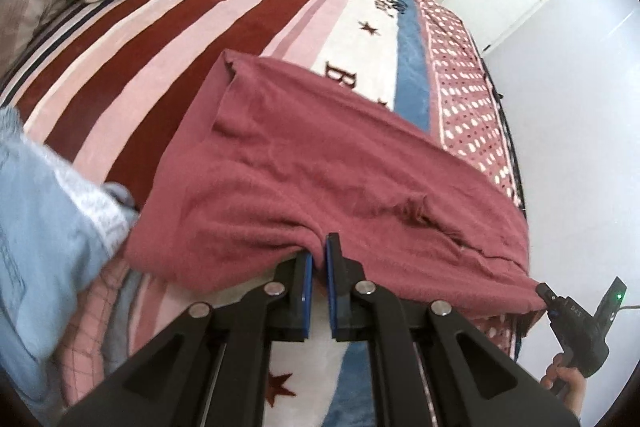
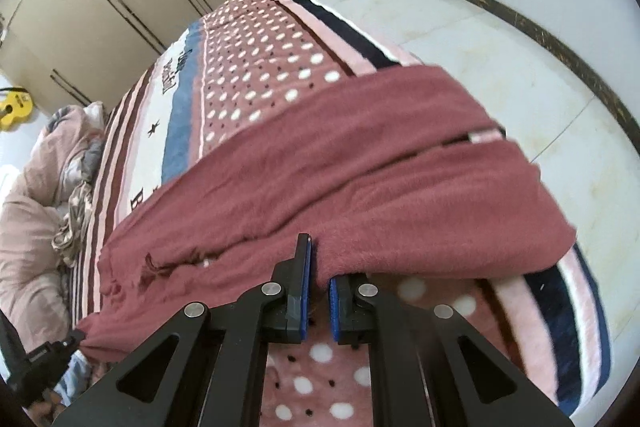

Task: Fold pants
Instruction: 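Lift the pants edge with both grippers and fold it over the garment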

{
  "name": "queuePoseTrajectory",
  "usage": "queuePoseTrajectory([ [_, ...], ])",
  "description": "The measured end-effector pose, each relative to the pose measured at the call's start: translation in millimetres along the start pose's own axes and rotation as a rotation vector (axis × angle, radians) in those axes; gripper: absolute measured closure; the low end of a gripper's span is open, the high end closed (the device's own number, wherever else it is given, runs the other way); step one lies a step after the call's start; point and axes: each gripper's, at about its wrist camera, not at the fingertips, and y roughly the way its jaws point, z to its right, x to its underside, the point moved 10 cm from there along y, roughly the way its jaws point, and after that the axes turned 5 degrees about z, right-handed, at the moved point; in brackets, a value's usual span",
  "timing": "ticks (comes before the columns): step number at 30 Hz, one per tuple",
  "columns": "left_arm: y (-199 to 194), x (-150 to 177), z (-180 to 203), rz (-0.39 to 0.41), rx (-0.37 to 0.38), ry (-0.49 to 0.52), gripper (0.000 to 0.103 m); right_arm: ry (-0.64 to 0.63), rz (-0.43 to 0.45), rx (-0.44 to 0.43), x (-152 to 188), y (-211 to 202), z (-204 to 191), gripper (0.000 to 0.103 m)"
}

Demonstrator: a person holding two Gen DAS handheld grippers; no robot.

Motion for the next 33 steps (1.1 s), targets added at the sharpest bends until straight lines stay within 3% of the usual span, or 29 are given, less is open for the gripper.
queuePoseTrajectory([
  [8,13.8,-43.4,12.2,-0.015,0.021,0.047,0.099,-0.137,-0.023,0.021,-42.0,9.9,-31.2,0.101],
  [16,63.4,-90.5,16.8,-0.064,-0.013,0.089,0.097,-0.302,-0.129,0.023,-73.2,63.3,-59.6,0.101],
  [24,103.5,-136.3,23.4,-0.055,-0.033,0.125,0.097,-0.347,-0.197,0.01,-99.8,110.8,-73.0,0.101],
  [30,137.4,-145.1,25.2,-0.097,-0.055,0.158,0.097,-0.371,-0.249,0.03,-106.9,145.5,-77.9,0.1],
  [32,150.7,-142.8,19.9,-0.134,-0.072,0.164,0.087,-0.37,-0.281,0.039,-102.9,156.9,-76.6,0.097],
  [33,155.3,-142.5,16.7,-0.141,-0.084,0.165,0.073,-0.369,-0.293,0.044,-101.2,162.7,-75.4,0.097],
])
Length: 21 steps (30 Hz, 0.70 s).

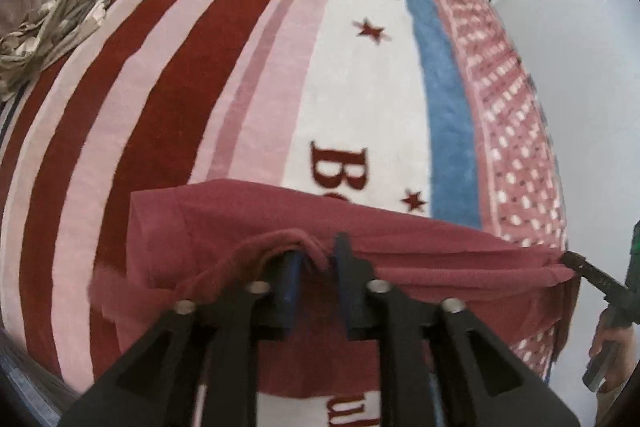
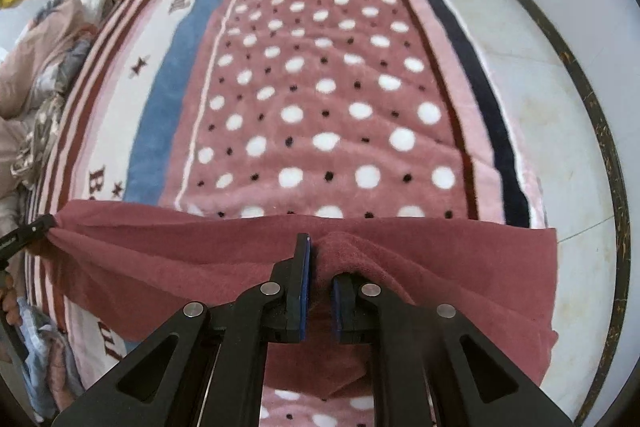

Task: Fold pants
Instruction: 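Lift the pants edge with both grippers and fold it over the garment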

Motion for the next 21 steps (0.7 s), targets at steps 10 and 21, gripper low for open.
queuePoseTrajectory([
  [10,-28.6,-7.3,-31.9,0.055,-0.067,0.069,0.041,0.009,-0.04,0.004,5.7,3.7,-6.6,0.067],
  [21,-33.3,31.2,-94.9,-0.029,-0.123,0.053,0.038,0.012,0.021,0.0,16.7,-27.0,-22.1,0.048],
])
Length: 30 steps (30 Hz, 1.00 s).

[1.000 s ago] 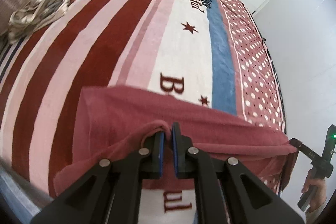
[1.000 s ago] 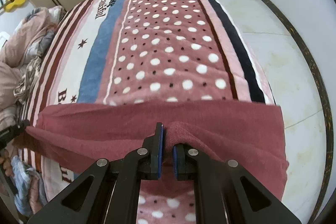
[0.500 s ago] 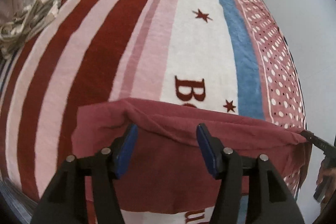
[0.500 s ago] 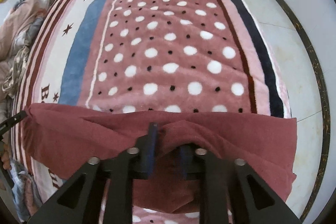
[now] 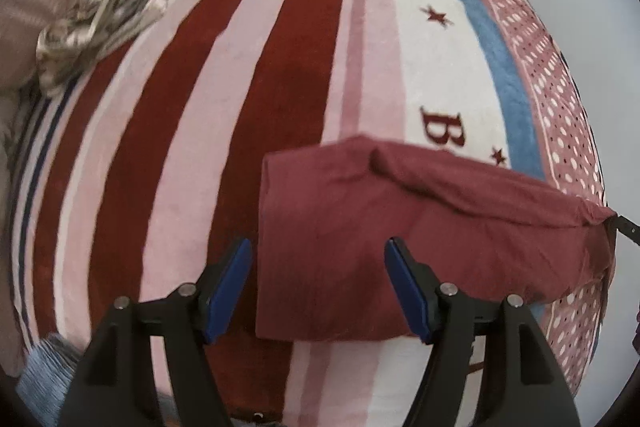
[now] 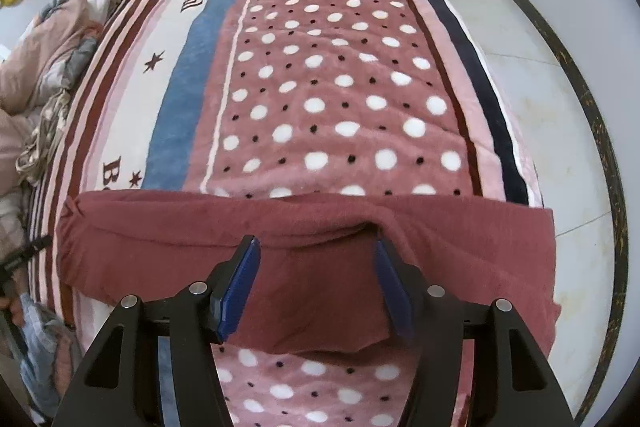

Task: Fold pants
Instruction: 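Lift the pants edge with both grippers and fold it over the garment, then lower the folded edge onto the pants and open both grippers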

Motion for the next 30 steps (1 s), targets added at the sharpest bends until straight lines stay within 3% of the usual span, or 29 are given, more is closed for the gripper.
queuePoseTrajectory([
  [5,10.0,17.1,6.6,-0.022,0.03,-0.035,0.038,0.002,-0.036,-0.041,15.3,12.3,-15.6,0.049],
  [7,4.8,14.0,19.8,0.009,0.054,-0.02,0.038,0.013,-0.045,-0.114,19.7,16.3,-31.8,0.068],
  [8,2.0,11.5,26.9,0.024,0.068,-0.008,0.038,0.007,-0.049,-0.148,21.5,18.0,-41.2,0.087],
  [9,-0.2,8.6,34.5,0.034,0.083,0.004,0.038,-0.011,-0.068,-0.173,25.2,21.3,-51.9,0.09],
  [14,9.0,3.9,78.7,0.001,0.192,0.023,0.042,-0.08,-0.094,-0.245,34.0,35.4,-86.7,0.091],
  [16,19.5,2.6,92.2,-0.021,0.215,0.046,0.058,-0.107,-0.082,-0.243,33.1,45.5,-92.9,0.091],
  [19,39.6,3.1,107.2,-0.059,0.24,0.055,0.067,-0.086,-0.096,-0.264,32.9,63.6,-94.8,0.091],
  [23,59.5,0.9,119.4,-0.073,0.223,0.08,0.068,-0.085,-0.092,-0.251,29.9,82.9,-95.0,0.094],
  [30,65.0,-29.4,124.9,0.008,0.211,0.092,0.068,-0.071,-0.007,-0.251,-6.4,88.9,-95.5,0.094],
])
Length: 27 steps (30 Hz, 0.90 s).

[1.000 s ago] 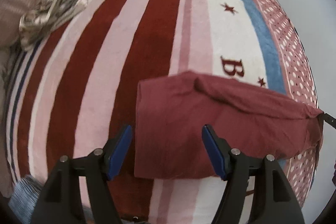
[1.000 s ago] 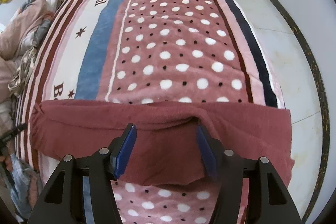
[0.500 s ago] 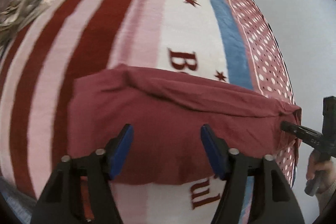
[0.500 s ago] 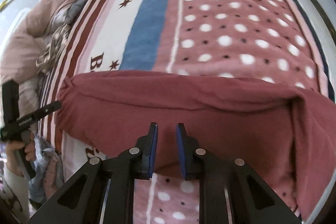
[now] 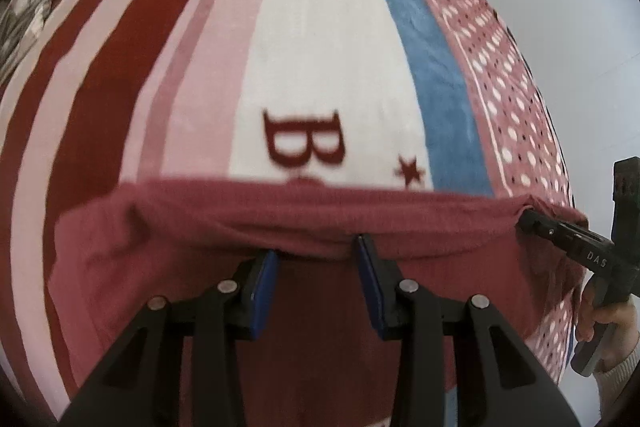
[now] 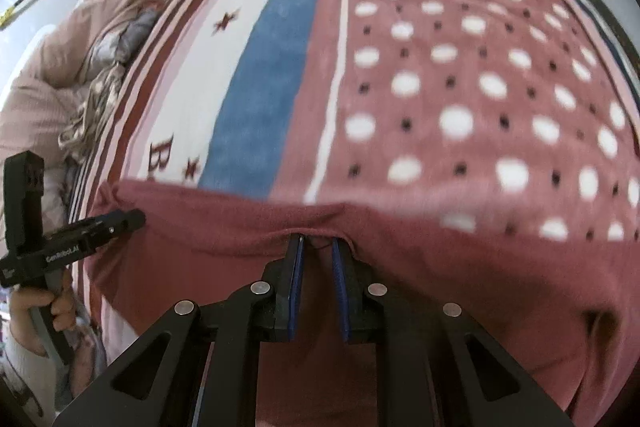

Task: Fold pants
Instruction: 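Lower the folded edge onto the pants and open both grippers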

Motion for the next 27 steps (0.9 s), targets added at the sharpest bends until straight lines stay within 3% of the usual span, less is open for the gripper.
queuePoseTrajectory([
  [6,2.7,-28.0,-4.3,0.069,-0.017,0.012,0.066,0.002,0.045,0.014,-17.6,2.2,7.7,0.095],
  [10,4.0,-37.2,-6.7,0.099,-0.032,0.014,0.055,-0.031,0.073,0.046,-25.9,0.4,11.0,0.095],
  [14,-1.7,-35.3,-7.1,0.095,-0.04,0.01,0.053,-0.028,0.095,0.08,-31.6,-9.9,20.3,0.093],
  [17,-15.3,-29.0,0.5,0.096,-0.031,0.025,0.048,-0.016,0.101,0.087,-28.7,-24.2,26.0,0.077],
  [24,-40.4,1.3,31.1,0.066,-0.005,0.074,0.044,0.079,0.117,0.159,12.0,-84.2,63.2,0.062],
  [27,-42.6,18.7,55.5,0.058,0.025,0.104,0.043,0.111,0.124,0.213,40.4,-110.4,86.3,0.062],
])
